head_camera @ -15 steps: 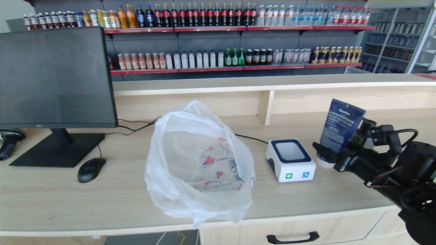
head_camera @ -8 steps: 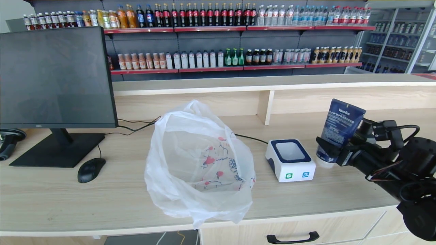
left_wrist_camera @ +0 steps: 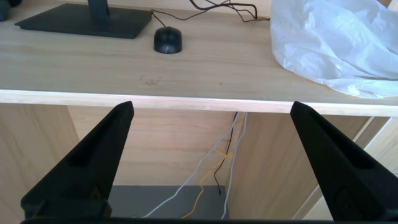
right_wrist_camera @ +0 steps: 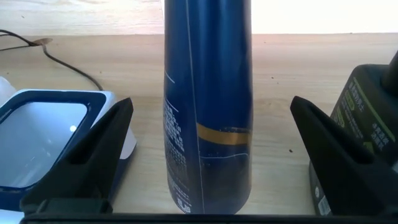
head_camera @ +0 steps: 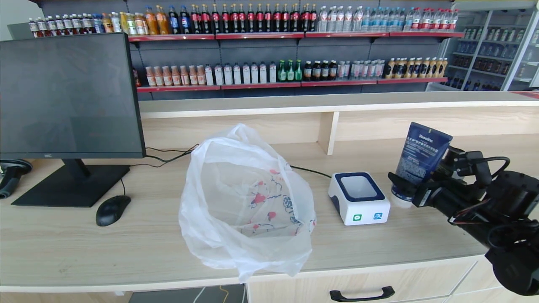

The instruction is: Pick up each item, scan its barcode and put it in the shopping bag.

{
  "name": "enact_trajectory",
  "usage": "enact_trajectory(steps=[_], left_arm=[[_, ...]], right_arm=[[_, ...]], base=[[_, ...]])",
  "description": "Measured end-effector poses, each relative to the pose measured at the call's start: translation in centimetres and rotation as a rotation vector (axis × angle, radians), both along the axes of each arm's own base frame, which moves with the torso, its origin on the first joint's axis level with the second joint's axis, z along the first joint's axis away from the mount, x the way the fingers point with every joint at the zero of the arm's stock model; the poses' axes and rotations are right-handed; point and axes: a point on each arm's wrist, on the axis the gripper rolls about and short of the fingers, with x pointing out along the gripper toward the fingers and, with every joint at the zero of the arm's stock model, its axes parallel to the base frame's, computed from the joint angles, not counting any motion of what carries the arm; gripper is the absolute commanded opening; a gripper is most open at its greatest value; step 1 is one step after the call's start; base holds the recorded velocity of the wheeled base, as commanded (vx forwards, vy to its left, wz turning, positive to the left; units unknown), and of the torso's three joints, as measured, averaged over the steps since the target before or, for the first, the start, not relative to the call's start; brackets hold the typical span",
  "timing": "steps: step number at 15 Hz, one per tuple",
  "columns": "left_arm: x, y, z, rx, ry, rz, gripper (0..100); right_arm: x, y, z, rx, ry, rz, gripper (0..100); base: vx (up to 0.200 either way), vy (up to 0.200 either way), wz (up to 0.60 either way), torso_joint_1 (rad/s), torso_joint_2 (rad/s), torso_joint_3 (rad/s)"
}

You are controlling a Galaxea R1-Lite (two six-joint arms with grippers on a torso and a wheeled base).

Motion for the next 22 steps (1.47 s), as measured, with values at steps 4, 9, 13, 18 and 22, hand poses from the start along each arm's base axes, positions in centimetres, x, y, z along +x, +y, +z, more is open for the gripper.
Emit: enact_trajectory(steps=[4, 9, 13, 18, 22], left_arm=[[0.0, 0.0, 0.0, 0.0, 0.0, 0.0, 100], [0.0, 0.0, 0.0, 0.0, 0.0, 0.0, 100], [0.0, 0.0, 0.0, 0.0, 0.0, 0.0, 100], [0.0, 0.0, 0.0, 0.0, 0.0, 0.0, 100], [0.0, 0.0, 0.0, 0.0, 0.0, 0.0, 100]], right_arm=[[0.38, -0.03, -0.02, 0.0, -0.006, -0.001, 100], [0.73, -0.19, -0.4, 0.0, 0.003, -0.006, 100], [0.7, -0.28, -0.69, 0.001, 0.015, -0.009, 100], [0.86, -0.39, -0.8, 0.004, 0.016, -0.012, 100], [0.93, -0.52, -0.87, 0.007, 0.019, -0.017, 100]], base=[[0.0, 0.0, 0.0, 0.0, 0.0, 0.0], [0.0, 0.0, 0.0, 0.0, 0.0, 0.0], [0.0, 0.0, 0.0, 0.0, 0.0, 0.0], [0.0, 0.0, 0.0, 0.0, 0.0, 0.0], [0.0, 0.0, 0.0, 0.0, 0.0, 0.0]])
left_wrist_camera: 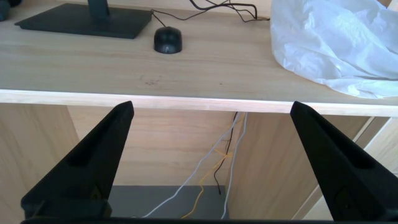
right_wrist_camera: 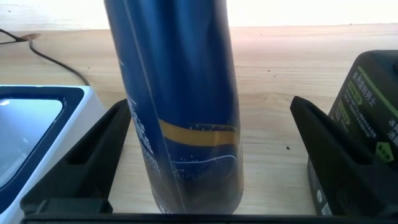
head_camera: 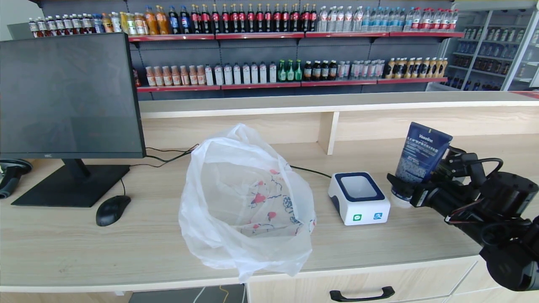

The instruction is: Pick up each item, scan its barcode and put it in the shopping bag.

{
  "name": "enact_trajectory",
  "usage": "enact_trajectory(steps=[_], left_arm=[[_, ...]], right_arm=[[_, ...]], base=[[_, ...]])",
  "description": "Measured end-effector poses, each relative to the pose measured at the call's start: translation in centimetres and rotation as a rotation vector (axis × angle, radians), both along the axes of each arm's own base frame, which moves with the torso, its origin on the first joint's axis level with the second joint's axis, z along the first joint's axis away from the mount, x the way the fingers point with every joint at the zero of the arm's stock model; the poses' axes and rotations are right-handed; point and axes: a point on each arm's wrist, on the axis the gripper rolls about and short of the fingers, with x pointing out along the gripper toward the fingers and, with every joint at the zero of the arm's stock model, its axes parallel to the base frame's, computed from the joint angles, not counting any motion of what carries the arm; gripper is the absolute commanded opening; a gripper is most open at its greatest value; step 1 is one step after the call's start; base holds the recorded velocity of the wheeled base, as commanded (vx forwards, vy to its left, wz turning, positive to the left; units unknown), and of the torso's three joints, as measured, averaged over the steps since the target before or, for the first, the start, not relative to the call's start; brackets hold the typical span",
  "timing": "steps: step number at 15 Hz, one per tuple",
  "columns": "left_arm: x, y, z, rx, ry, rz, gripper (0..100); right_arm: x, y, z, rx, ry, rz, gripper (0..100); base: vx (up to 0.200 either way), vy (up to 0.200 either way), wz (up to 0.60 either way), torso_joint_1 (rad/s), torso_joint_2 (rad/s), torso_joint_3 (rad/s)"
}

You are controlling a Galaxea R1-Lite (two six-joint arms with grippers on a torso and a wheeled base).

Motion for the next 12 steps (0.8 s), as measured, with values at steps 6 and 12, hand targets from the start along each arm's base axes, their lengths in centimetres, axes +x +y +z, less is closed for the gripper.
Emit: enact_trajectory(steps=[6, 12], left_arm=[[0.0, 0.0, 0.0, 0.0, 0.0, 0.0, 100], [0.0, 0.0, 0.0, 0.0, 0.0, 0.0, 100]], right_arm=[[0.07, -0.22, 0.41, 0.013, -0.013, -0.008, 0], [0.1, -0.19, 0.77, 0.017, -0.027, -0.007, 0]], base=[[0.0, 0.0, 0.0, 0.0, 0.0, 0.0], [0.0, 0.0, 0.0, 0.0, 0.0, 0.0]])
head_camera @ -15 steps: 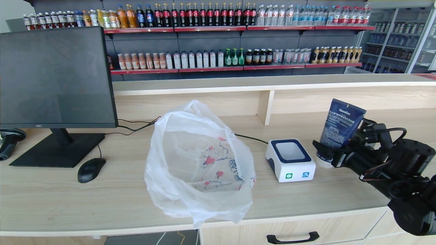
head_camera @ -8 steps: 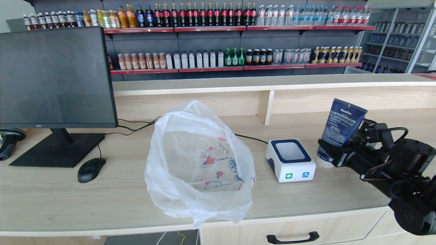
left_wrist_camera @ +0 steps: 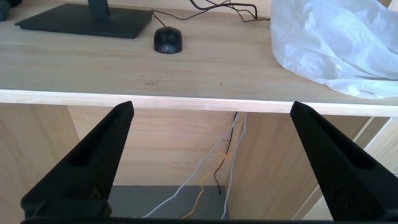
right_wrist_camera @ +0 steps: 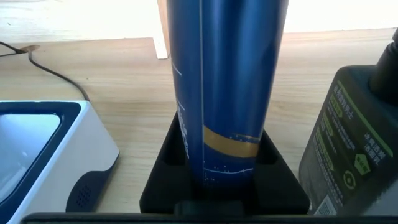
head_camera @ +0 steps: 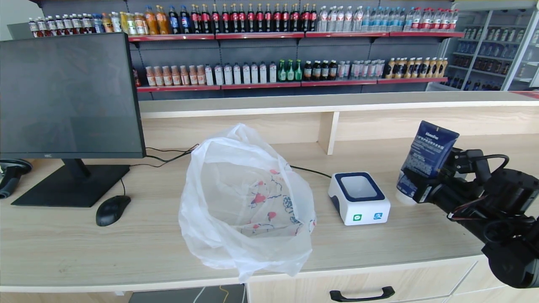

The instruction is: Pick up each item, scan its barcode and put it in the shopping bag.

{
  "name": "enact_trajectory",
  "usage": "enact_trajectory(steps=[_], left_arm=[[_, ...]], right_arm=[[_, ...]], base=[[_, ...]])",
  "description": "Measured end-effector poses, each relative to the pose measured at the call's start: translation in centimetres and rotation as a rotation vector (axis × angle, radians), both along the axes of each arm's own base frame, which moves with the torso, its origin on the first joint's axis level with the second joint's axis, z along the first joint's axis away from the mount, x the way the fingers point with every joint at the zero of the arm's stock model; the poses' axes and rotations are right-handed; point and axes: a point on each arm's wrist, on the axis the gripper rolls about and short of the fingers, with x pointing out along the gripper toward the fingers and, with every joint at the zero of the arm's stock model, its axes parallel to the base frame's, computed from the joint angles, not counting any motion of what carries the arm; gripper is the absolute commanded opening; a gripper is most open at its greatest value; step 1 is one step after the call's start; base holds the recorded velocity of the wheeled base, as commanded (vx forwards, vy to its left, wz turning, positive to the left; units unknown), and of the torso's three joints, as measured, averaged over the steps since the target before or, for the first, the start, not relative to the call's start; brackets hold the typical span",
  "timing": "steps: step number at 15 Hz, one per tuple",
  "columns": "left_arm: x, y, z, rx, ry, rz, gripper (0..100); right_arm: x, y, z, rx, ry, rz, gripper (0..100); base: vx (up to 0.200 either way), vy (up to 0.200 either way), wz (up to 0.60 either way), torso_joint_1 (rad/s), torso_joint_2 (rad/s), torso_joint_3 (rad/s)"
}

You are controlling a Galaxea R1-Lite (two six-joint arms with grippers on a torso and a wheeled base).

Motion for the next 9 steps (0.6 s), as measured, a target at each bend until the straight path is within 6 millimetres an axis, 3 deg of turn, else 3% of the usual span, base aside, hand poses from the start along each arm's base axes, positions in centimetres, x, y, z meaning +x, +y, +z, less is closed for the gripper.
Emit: enact_trajectory(steps=[9], left_arm=[[0.0, 0.0, 0.0, 0.0, 0.0, 0.0, 100]], right_arm=[[-0.5, 0.0, 1.3, 0.012, -0.041, 0.001, 0]], base=[[0.0, 0.0, 0.0, 0.0, 0.0, 0.0]])
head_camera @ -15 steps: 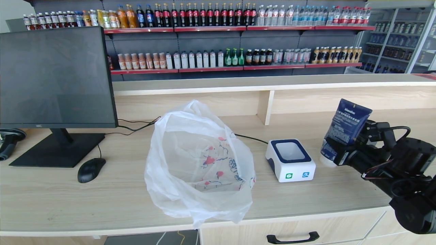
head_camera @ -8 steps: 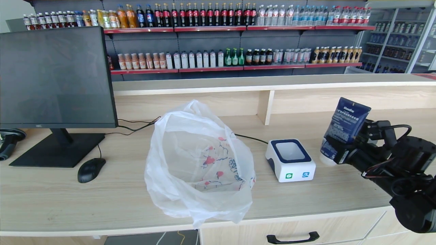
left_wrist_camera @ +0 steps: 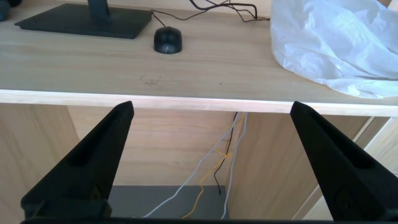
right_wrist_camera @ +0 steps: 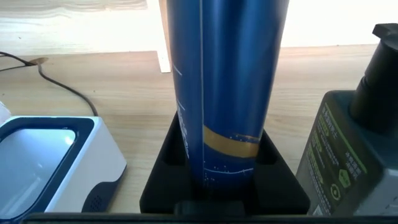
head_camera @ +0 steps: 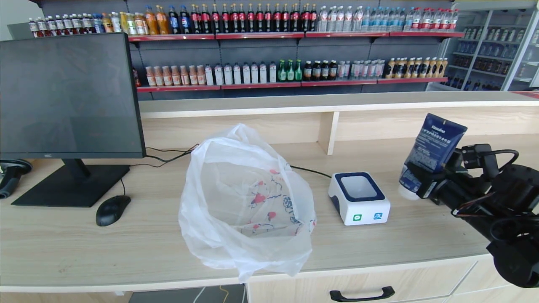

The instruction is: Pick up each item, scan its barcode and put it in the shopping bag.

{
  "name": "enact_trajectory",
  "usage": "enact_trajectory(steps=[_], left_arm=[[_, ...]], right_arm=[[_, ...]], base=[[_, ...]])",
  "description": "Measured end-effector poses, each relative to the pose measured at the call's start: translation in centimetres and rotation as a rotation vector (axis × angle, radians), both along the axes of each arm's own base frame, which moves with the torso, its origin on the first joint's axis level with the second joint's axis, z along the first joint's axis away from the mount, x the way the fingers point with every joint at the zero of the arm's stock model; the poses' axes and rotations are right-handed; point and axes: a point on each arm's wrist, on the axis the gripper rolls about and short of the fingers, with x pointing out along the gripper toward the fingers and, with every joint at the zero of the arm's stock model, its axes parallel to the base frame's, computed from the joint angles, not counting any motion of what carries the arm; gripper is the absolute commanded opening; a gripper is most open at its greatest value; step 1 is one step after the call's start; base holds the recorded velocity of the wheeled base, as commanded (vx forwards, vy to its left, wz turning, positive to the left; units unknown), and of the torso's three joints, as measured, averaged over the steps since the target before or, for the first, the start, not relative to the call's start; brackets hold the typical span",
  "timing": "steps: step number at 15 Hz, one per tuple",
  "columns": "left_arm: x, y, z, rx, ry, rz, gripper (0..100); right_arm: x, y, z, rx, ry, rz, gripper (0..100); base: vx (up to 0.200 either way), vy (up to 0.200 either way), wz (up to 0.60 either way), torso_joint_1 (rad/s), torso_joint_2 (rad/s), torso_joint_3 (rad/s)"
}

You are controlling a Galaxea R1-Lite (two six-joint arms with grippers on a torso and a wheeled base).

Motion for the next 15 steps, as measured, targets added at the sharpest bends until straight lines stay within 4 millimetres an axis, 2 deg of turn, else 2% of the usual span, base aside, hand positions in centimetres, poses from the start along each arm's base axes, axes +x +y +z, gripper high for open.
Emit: enact_trajectory(steps=[4, 9, 15], left_arm=[[0.0, 0.0, 0.0, 0.0, 0.0, 0.0, 100], [0.0, 0.0, 0.0, 0.0, 0.0, 0.0, 100], [0.0, 0.0, 0.0, 0.0, 0.0, 0.0, 100]], right_arm=[[-0.6, 0.1, 1.2, 0.003, -0.038, 0.004, 0], [-2.2, 0.4, 4.2, 0.012, -0.137, 0.018, 0], [-5.0, 2.3, 7.5, 0.042, -0.251, 0.094, 0]], base=[[0.0, 0.0, 0.0, 0.0, 0.0, 0.0], [0.0, 0.0, 0.0, 0.0, 0.0, 0.0], [0.0, 0.0, 0.0, 0.0, 0.0, 0.0]])
